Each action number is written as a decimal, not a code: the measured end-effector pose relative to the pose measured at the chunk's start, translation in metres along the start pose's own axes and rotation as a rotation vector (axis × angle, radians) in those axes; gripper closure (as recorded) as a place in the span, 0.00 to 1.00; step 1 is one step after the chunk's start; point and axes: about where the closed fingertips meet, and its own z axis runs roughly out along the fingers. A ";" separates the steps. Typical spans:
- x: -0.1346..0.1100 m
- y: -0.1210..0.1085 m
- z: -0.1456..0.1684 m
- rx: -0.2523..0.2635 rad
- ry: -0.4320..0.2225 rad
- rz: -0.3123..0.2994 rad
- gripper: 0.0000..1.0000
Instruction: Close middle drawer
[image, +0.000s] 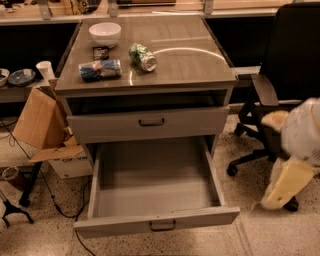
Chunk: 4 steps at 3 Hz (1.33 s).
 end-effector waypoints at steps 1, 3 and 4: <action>0.019 0.034 0.075 -0.050 -0.064 0.068 0.00; 0.031 0.099 0.245 -0.177 -0.185 0.157 0.00; 0.031 0.084 0.258 -0.124 -0.208 0.179 0.00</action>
Offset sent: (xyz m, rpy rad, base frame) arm -0.0215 0.0646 -0.3158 0.3197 0.0332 -0.1326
